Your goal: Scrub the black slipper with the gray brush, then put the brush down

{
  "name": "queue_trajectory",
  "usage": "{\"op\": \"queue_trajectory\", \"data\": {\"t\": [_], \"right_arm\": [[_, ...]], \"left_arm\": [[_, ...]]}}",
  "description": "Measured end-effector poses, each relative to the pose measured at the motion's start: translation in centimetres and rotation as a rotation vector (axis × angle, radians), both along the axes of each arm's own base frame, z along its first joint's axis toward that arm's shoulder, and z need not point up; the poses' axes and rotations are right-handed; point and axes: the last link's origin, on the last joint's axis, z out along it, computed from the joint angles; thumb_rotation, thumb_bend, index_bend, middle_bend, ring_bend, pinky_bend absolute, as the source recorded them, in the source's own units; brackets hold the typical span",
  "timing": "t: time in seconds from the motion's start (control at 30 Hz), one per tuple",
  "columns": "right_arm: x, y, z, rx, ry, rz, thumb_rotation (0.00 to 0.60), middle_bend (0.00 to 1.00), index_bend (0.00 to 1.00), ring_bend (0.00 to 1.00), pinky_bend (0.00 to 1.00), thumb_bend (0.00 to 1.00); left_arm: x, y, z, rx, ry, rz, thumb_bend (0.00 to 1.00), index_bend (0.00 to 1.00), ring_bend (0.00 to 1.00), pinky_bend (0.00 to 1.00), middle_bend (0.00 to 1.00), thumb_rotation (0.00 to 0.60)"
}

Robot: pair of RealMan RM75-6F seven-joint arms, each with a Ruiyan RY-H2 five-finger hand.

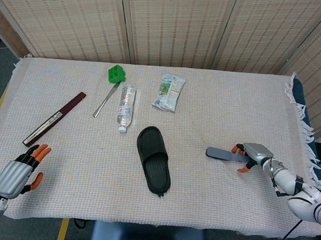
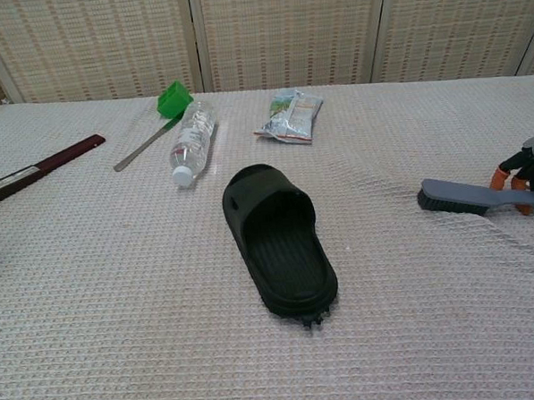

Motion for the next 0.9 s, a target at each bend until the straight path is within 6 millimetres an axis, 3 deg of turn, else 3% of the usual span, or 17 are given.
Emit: {"op": "queue_trajectory", "data": {"t": [0.33,0.67,0.9], "right_arm": [[-0.2,0.2,-0.3,0.031,0.024,0.014,0.600,0.62,0.54,0.61,0.86,0.14],[0.2,-0.1,-1.4,0.037,0.021,0.028,0.600,0.77,0.78,0.75,0.99,0.29],[0.3,-0.2,-1.7,0.044,0.039,0.039,0.600,0.84,0.92,0.83,1.00,0.42]], "left_arm": [[-0.1,0.1,0.0,-0.003,0.003,0.007,0.54,0.00,0.02,0.29,0.00,0.600],[-0.2,0.1,0.0,-0.005,0.009,0.013,0.54,0.00,0.03,0.29,0.00,0.600],[-0.2,0.1,0.0,-0.009,0.010,0.016,0.54,0.00,0.04,0.29,0.00,0.600]]}}
